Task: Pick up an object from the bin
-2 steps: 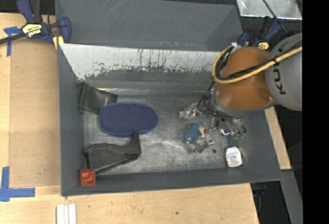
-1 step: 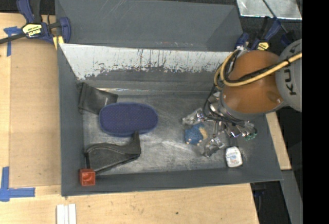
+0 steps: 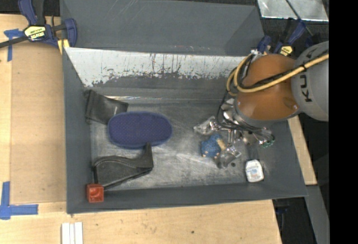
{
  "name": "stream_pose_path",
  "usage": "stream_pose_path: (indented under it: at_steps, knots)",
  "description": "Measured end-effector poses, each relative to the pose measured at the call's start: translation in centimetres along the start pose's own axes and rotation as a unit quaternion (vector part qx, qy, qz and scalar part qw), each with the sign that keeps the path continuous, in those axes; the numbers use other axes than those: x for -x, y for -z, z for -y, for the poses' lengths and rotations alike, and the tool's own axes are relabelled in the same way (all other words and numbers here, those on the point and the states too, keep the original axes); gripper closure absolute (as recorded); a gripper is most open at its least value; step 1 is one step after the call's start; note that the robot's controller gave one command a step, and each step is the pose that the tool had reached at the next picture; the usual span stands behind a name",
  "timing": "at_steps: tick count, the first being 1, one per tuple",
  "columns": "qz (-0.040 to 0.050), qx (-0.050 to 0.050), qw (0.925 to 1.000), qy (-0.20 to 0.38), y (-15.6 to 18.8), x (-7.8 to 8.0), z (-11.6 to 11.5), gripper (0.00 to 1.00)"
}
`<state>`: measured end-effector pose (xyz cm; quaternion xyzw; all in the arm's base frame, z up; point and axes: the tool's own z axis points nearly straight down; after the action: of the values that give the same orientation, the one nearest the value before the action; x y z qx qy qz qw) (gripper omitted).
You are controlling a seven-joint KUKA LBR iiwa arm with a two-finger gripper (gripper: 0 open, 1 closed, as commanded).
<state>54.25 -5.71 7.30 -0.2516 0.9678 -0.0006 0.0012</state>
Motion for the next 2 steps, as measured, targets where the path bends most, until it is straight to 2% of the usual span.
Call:
stream_pose_path:
  at_steps: [1, 2]
  knots:
    - [0.0011, -0.001, 1.0000, -0.001, 0.18, 0.10, 0.08, 0.00]
    - [0.0073, -0.003, 1.0000, 0.000, 0.48, 0.51, 0.16, 1.00]
